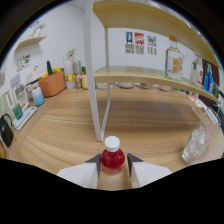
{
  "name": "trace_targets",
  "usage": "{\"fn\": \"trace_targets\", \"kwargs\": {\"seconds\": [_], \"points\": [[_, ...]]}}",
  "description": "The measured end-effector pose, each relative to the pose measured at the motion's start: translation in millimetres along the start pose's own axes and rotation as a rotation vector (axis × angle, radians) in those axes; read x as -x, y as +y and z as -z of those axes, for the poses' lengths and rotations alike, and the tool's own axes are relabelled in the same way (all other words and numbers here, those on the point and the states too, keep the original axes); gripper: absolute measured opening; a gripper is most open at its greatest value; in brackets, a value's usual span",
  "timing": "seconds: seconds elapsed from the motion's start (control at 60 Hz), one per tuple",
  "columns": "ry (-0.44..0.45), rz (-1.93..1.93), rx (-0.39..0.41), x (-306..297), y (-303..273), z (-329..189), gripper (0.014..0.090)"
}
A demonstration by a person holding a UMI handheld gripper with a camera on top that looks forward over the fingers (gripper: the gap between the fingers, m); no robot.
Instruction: Make me a cup of Vodka Sunrise.
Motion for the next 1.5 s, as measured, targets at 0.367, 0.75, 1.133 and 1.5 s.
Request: {"fn": "trace_targets", "kwargs": {"seconds": [0.367, 0.75, 1.133, 1.5], "points": [[-0.079, -0.016, -0.149, -10, -71, 94, 0.0861], [0.046, -0.018, -0.209, -138, -70, 185, 0.0855], [0.120, -0.082, -0.250, -245, -127, 236, 0.0861], [0.119, -0.124, -0.449, -347, -301, 237, 0.0855]]}}
